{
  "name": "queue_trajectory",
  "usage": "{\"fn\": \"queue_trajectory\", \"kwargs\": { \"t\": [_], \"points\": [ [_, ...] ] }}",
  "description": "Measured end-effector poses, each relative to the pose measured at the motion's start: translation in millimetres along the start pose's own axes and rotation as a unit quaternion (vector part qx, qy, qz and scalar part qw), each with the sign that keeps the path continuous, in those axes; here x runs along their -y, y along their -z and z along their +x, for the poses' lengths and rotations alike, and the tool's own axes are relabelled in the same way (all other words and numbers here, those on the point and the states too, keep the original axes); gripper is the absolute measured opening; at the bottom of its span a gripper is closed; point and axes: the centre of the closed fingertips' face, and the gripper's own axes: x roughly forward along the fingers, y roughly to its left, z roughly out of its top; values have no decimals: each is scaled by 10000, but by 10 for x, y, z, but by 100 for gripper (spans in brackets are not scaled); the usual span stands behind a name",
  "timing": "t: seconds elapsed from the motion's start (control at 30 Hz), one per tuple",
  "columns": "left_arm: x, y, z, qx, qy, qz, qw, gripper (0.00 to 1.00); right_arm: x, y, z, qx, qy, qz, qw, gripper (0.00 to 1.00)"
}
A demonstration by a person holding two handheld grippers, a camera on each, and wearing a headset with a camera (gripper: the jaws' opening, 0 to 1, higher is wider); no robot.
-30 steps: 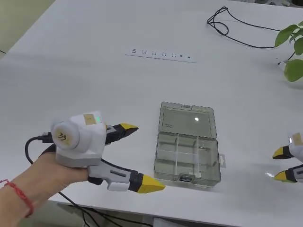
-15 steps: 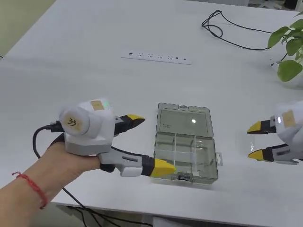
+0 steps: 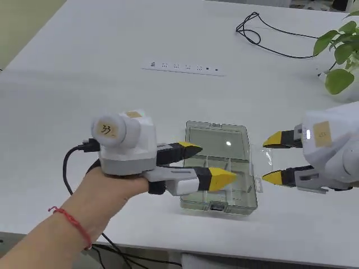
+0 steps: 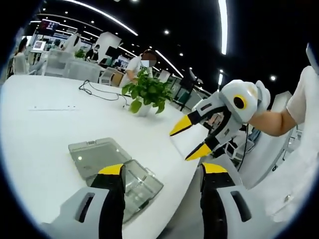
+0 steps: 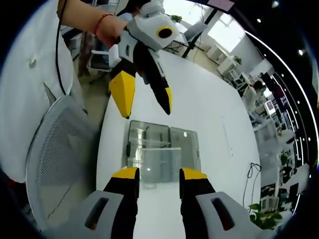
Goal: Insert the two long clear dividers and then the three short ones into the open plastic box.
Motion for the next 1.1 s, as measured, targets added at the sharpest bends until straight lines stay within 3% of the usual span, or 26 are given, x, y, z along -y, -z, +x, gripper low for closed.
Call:
{"fn": "queue_trajectory", "kwargs": {
  "t": [0.13, 0.3, 0.47, 0.67, 1.1],
  "points": [
    [63, -24, 38, 72, 130, -271, 9995, 50, -30, -104, -14, 3, 65, -48, 10000, 32],
    [165, -52, 86, 198, 322, -774, 9963, 39, -71, -208, -18, 5, 126, -133, 9998, 32],
    [237, -44, 119, 197, 469, -933, 9943, 26, -129, -321, -32, 62, 125, -146, 9998, 32],
    [281, 1, 160, 144, 562, -1141, 9918, 13, -118, -349, -45, 5, 203, -218, 9996, 33],
    [333, -5, 186, 156, 702, -1338, 9884, 0, -130, -379, -57, -71, 225, -325, 9992, 33]
  ]
}}
